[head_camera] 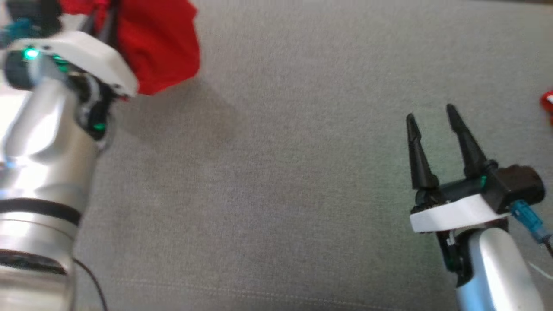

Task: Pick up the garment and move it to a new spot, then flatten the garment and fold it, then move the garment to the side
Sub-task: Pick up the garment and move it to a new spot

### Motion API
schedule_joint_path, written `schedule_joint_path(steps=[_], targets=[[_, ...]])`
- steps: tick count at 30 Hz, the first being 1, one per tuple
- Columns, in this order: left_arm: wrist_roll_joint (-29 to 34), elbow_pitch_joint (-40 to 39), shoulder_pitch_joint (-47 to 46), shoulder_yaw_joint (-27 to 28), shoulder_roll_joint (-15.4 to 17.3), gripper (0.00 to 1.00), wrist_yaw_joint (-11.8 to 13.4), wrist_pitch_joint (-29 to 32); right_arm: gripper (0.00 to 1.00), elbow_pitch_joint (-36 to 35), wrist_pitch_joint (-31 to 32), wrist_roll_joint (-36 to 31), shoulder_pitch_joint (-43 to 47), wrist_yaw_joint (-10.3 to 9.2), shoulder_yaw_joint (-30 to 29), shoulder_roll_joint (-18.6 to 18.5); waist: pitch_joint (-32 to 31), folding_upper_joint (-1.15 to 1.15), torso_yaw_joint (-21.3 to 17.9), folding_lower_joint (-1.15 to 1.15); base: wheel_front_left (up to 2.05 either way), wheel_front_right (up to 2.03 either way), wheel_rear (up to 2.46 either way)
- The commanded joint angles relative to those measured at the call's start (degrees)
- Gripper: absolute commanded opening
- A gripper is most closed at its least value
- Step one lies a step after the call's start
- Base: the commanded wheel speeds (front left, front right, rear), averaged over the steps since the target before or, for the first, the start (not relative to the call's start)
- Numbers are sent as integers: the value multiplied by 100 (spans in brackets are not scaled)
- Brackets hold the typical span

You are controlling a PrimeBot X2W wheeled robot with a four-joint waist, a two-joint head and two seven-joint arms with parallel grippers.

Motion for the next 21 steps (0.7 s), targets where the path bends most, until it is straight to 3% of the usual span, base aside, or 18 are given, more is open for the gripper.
schedule_joint_path(steps=[1, 13, 21], targets=[[-25, -300, -64, 90, 87, 0, 45, -41, 100, -161, -83, 113, -29, -5, 193, 66, -281, 0, -139, 0, 0, 0, 0], [-268, -1445, 538, -106, -999, 0, 676, 16, 100, -59, -225, 457, 0, -5, 421, 69, -530, 0, -1015, 0, 0, 0, 0], [-581, -1857, 734, -452, -1246, 0, 1232, -78, 100, 17, -316, 568, -172, -5, 567, 69, -320, 0, -1780, 0, 0, 0, 0]])
